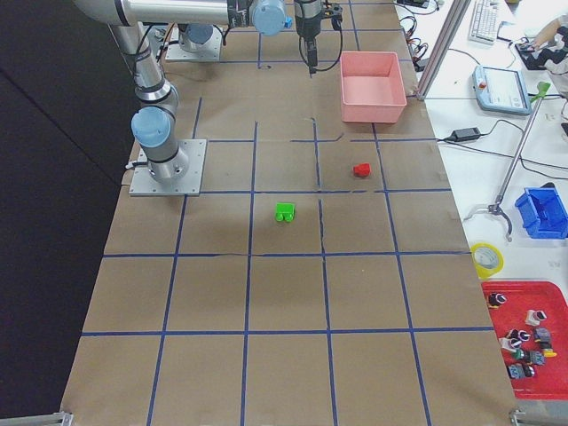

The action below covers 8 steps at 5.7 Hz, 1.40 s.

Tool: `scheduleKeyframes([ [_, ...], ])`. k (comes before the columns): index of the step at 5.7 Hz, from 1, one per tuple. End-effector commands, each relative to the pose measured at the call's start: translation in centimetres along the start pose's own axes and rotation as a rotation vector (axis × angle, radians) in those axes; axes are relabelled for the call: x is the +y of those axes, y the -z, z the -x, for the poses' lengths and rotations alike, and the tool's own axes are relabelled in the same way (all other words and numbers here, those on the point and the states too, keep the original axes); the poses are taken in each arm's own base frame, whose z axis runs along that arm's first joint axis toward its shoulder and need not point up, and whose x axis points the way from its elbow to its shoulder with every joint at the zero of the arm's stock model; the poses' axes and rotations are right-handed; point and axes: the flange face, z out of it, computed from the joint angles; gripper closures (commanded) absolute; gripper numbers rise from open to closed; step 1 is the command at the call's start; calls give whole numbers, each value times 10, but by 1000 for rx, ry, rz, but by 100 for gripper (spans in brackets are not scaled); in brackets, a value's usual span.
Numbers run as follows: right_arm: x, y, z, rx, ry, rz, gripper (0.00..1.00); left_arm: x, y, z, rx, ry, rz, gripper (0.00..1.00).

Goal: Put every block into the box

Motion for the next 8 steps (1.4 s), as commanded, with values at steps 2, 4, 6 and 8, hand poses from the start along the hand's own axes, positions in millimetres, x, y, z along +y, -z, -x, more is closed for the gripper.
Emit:
scheduleKeyframes([
  [2, 21, -30, -148, 0, -31, 49, 1, 21, -36, 37, 77, -80, 20, 0],
  [4, 70, -85, -205, 13, -84, 55, 0, 8, -82, 56, 119, 19, 23, 1],
  [6, 102, -122, -249, -39, -75, -1, 1, 9, -149, 48, 20, 46, -15, 1],
  [8, 128, -166, -297, -42, -126, -6, 1, 6, -197, 48, 14, 107, -36, 1],
])
